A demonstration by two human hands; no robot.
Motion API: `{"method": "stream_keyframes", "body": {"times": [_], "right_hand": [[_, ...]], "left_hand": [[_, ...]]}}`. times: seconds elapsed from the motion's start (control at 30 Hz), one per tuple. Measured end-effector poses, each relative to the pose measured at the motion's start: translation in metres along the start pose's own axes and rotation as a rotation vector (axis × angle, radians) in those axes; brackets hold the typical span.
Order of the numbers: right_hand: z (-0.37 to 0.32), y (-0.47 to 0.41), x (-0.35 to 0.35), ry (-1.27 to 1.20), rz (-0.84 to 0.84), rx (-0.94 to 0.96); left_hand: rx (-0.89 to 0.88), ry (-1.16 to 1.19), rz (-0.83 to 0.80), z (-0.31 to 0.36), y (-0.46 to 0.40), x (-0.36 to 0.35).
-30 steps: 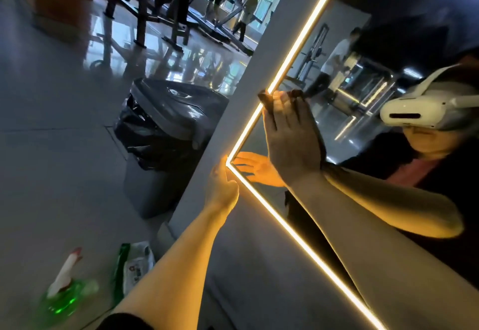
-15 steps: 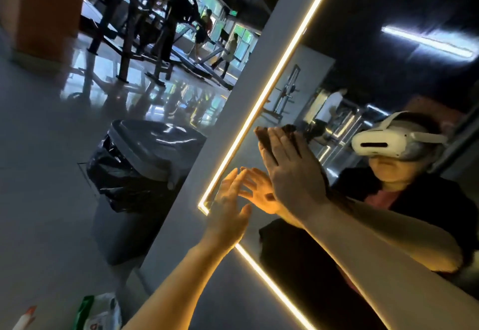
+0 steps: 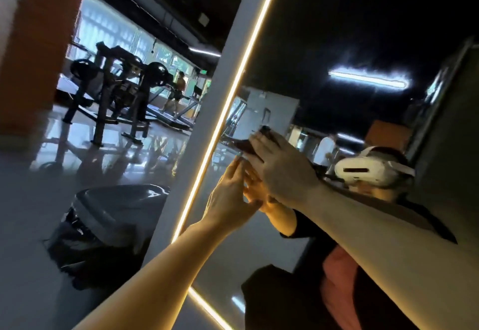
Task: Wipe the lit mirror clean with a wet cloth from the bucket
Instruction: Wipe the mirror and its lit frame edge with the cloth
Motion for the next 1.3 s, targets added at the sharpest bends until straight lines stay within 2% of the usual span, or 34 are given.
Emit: {"method": "stream_keyframes", "body": {"times": [0.07,0.2,0.27,0.33,0.43,0.5,0.63,0.77,0.87,1.0,1.1,1.2,1.3], "right_hand": [[0.018,0.028,0.012,-0.02,0.016,0.012],[0.083,0.074,0.041,0.082,0.196,-0.318],[0.08,0.099,0.043,0.054,0.208,-0.387],[0.047,0.131,0.028,0.009,0.168,-0.27],[0.021,0.181,0.019,-0.027,-0.005,-0.026],[0.035,0.196,0.026,-0.024,0.027,-0.046],[0.052,0.201,0.035,-0.019,0.034,-0.271],[0.021,0.177,0.025,-0.015,0.072,-0.386],[-0.009,0.141,0.006,-0.009,0.083,-0.274],[-0.04,0.085,-0.018,-0.089,0.112,-0.177],[-0.047,0.013,-0.023,-0.091,0.137,-0.177],[-0.024,-0.061,-0.013,-0.085,0.284,-0.349],[-0.012,-0.096,-0.01,-0.135,0.288,-0.439]], "left_hand": [[-0.012,-0.011,-0.015,0.019,0.004,-0.013],[0.019,-0.084,0.029,0.073,0.019,-0.038],[0.007,-0.11,0.053,0.096,0.028,-0.047],[0.005,-0.144,0.058,0.112,0.039,-0.055],[0.065,-0.198,0.014,0.124,0.057,-0.063],[0.109,-0.228,-0.059,0.126,0.068,-0.064],[0.15,-0.263,-0.132,0.116,0.077,-0.057],[0.15,-0.229,-0.164,0.083,0.08,-0.057],[0.149,-0.172,-0.106,0.05,0.078,-0.056],[0.101,-0.137,0.073,0.014,0.056,-0.041],[0.039,-0.099,0.225,-0.014,0.006,-0.018],[-0.041,-0.16,0.41,-0.035,-0.061,0.01],[-0.079,-0.171,0.475,-0.051,-0.104,0.027]]}}
Point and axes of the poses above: each hand's wrist, its own y-axis away from the middle knuckle, its own x-axis out of the back of the hand, z = x × y, the point moved 1 cm from there along -y, towards the middle knuckle, and after that the axes turned 7 degrees about -y, right-handed, at the moved point
